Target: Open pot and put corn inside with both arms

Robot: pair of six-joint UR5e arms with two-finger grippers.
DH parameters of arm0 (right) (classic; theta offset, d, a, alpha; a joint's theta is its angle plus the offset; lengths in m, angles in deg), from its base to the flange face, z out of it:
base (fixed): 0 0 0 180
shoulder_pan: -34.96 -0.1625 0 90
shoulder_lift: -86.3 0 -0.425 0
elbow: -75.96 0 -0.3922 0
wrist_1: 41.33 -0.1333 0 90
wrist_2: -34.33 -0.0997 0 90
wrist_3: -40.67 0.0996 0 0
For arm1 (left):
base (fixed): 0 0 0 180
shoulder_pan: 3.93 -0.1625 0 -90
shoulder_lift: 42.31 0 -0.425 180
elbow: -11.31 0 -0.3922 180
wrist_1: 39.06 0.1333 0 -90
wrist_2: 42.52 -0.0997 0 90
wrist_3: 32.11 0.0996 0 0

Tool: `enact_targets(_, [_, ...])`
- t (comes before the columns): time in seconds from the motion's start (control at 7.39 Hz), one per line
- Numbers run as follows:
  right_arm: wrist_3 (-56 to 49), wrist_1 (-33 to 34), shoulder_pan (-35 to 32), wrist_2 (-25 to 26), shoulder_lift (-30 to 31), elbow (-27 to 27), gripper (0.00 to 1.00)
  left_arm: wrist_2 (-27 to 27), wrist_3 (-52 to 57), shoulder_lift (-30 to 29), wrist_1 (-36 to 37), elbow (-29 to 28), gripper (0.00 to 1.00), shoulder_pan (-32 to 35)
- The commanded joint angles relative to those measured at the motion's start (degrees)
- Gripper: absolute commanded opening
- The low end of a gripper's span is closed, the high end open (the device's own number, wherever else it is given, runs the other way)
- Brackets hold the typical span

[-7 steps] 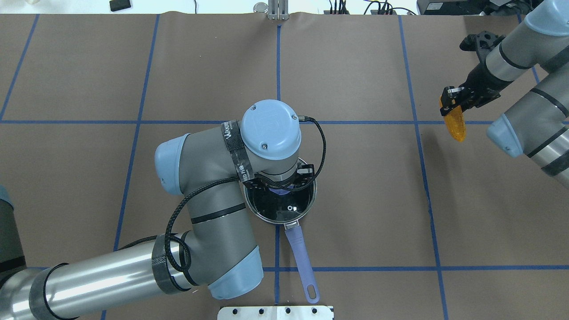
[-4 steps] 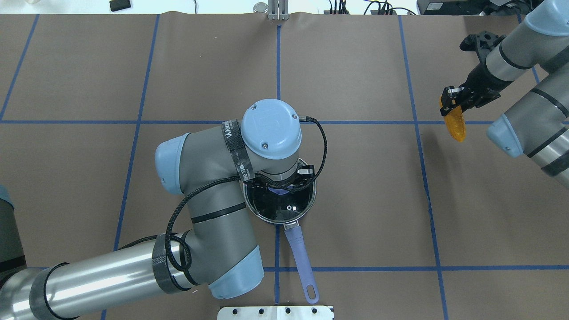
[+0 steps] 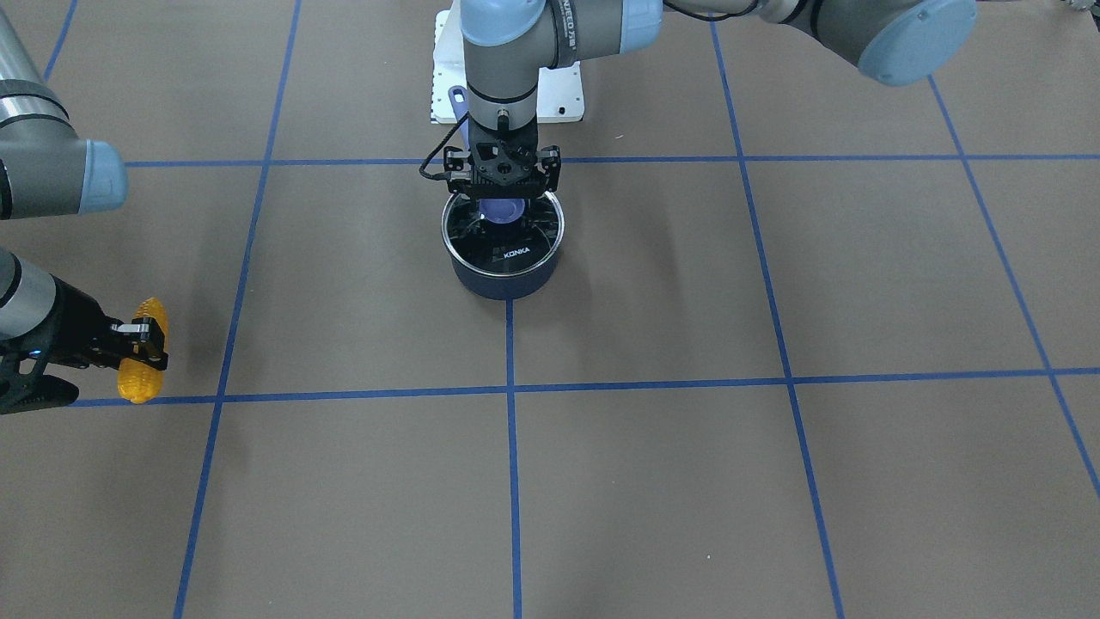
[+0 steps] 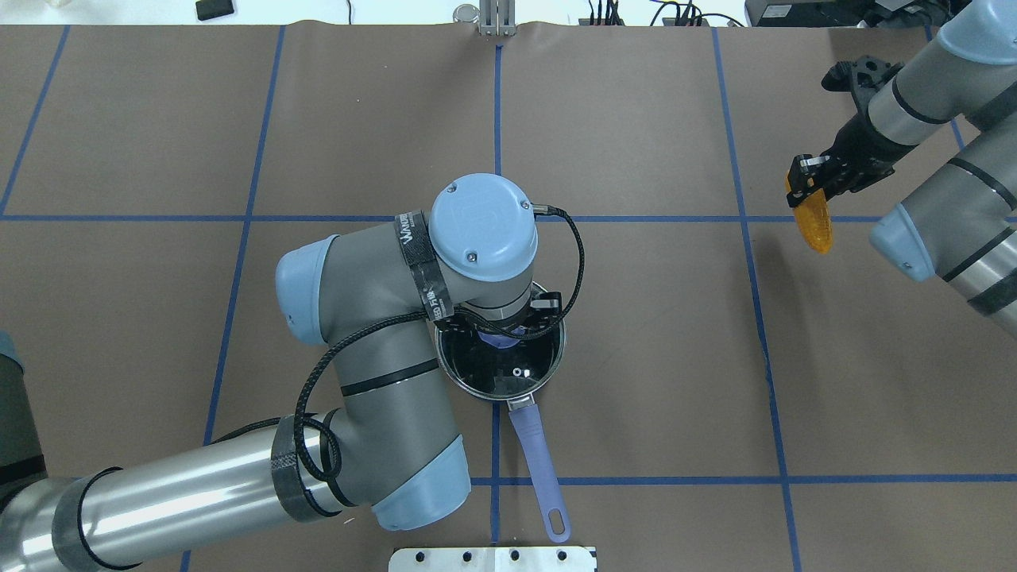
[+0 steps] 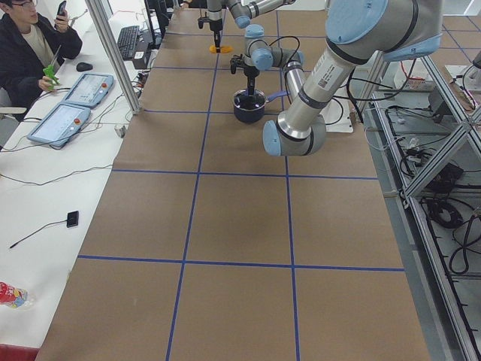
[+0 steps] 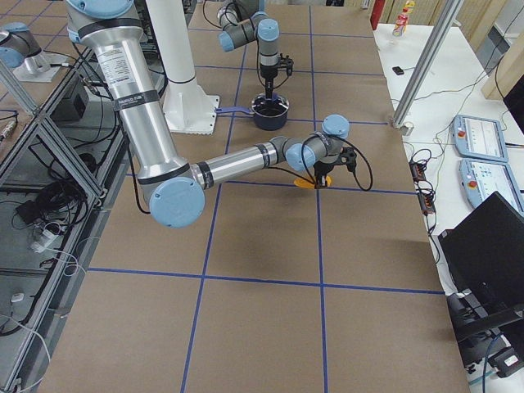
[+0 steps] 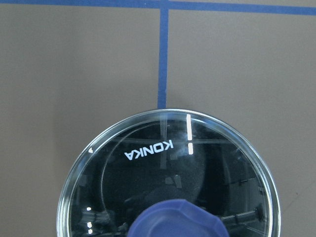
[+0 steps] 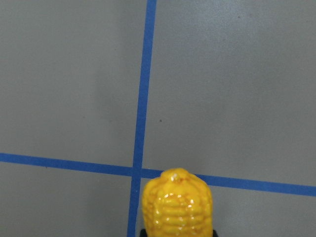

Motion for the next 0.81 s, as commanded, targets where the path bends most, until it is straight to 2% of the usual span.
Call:
enact_targets(0.0, [0.00,0.00,0.00,0.00,0.02,0.00,0.00,0.08,0.90,0.00,0.00,-0.01,0.83,0.28])
enact_targets(0.54, [0.00,0.00,0.00,0.00,0.02,0.00,0.00,0.08,0.90,-0.09,-0.17,-0.01,0.62,0.80])
enact_targets(0.68, [0.00,0.00,-0.09,0.00,0.02,-0.09,0.00,0.08,0.90,-0.09,-0.44,0.07,0.60,0.80])
